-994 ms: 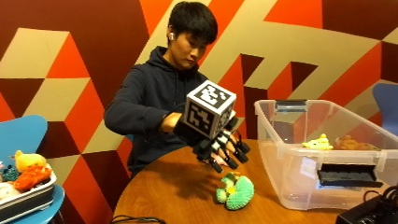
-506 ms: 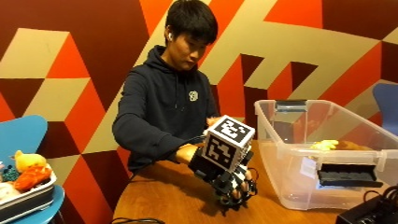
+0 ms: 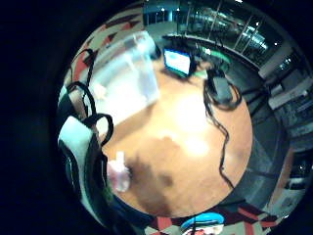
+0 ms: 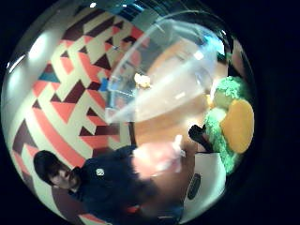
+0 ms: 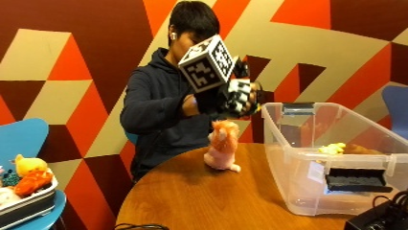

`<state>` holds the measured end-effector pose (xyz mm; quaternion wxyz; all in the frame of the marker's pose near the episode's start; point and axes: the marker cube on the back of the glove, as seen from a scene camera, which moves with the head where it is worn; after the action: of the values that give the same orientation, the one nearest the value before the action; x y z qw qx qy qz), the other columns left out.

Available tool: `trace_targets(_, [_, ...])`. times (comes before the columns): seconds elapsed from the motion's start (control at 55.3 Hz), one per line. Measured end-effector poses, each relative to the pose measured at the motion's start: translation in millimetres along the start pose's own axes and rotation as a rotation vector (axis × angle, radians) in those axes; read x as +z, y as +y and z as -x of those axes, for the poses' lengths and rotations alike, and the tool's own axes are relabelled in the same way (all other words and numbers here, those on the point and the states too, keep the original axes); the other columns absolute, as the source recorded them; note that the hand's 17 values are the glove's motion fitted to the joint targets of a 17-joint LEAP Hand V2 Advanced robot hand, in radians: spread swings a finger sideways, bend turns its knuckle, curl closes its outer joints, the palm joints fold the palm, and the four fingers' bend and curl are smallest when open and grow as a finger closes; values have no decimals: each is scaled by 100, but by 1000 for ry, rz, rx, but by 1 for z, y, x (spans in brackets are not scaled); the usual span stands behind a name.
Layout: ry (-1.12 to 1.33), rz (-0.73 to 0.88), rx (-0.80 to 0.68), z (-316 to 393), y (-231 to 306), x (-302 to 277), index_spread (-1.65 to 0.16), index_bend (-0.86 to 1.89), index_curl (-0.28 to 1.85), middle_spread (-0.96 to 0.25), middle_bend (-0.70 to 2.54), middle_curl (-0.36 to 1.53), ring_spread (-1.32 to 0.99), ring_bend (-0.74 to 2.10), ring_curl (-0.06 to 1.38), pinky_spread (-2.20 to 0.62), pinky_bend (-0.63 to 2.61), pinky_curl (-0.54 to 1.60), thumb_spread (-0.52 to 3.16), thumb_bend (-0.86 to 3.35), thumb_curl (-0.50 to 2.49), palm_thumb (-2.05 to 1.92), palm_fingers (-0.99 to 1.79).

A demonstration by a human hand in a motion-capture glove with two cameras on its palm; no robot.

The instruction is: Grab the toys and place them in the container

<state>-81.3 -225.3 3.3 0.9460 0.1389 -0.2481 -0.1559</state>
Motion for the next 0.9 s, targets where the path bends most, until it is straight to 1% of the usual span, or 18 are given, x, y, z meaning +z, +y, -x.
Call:
trace_targets(0.108, [-68, -167, -68, 38, -23, -25, -37, 58, 46, -21, 94, 76, -42, 126, 66, -43, 107, 61, 41, 13, 94, 83, 97])
trace_targets(0.199, [-142, -287, -89, 65, -47, -24, -39, 63, 52, -21, 98, 81, -43, 130, 69, -43, 110, 64, 33, 14, 99, 82, 92])
trace_targets(0.289, [-166, -331, -95, 81, -66, 1, -41, 66, 58, -22, 102, 85, -43, 133, 71, -43, 112, 66, 26, 14, 102, 80, 84])
trace_targets(0.343, [-156, -306, -68, 82, -77, 20, -41, 65, 62, -22, 103, 86, -42, 134, 72, -43, 115, 67, 24, 13, 103, 78, 77])
trace_targets(0.361, [-149, -280, -55, 82, -80, 27, -41, 57, 60, -22, 100, 86, -42, 132, 71, -43, 118, 68, 26, 11, 103, 76, 66])
trace_targets(0.38, [-141, -246, -42, 81, -83, 35, -40, 58, 63, -22, 100, 87, -41, 133, 73, -43, 120, 69, 26, 10, 103, 76, 64])
trace_targets(0.434, [-129, -116, -17, 78, -90, 53, -38, 45, 63, -22, 93, 85, -40, 132, 72, -42, 124, 68, 31, 8, 103, 74, 46])
trace_targets(0.452, [-128, -71, -14, 77, -91, 57, -35, 38, 61, -21, 82, 82, -39, 128, 70, -40, 123, 67, 44, 7, 102, 70, 29])
trace_targets(0.47, [-127, -30, -13, 76, -91, 61, -32, 33, 61, -20, 76, 80, -37, 121, 69, -37, 120, 67, 54, 5, 99, 64, 2])
trace_targets(0.488, [-125, 7, -14, 75, -91, 63, -30, 34, 63, -17, 69, 78, -34, 113, 69, -33, 121, 69, 60, 2, 97, 60, -21])
trace_targets(0.506, [-123, 37, -17, 75, -90, 65, -29, 31, 62, -16, 66, 76, -33, 110, 69, -32, 121, 68, 65, 1, 95, 58, -20])
trace_targets(0.524, [-120, 59, -20, 74, -88, 67, -28, 29, 59, -13, 54, 71, -28, 91, 63, -25, 118, 66, 70, -5, 91, 50, -49])
trace_targets(0.542, [-116, 75, -24, 74, -86, 67, -27, 26, 56, -10, 48, 68, -25, 79, 60, -22, 114, 63, 74, -8, 88, 43, -55])
trace_targets(0.633, [-88, 107, -53, 73, -69, 58, -23, 14, 46, -4, 28, 58, -16, 50, 47, -12, 100, 54, 91, -5, 77, 33, -45])
trace_targets(0.723, [-75, 169, -90, 72, -43, 42, -21, 12, 42, 0, 20, 54, -10, 34, 39, -6, 88, 48, 102, -3, 69, 29, -31])
trace_targets(0.795, [-56, 266, -101, 72, -15, 34, -20, 11, 40, 1, 20, 52, -7, 27, 36, -3, 80, 45, 109, -2, 64, 28, -22])
trace_targets(0.904, [-25, 431, -137, 73, 34, 30, -19, 9, 35, 1, 20, 51, -5, 27, 36, 0, 73, 41, 116, -2, 57, 26, -15])
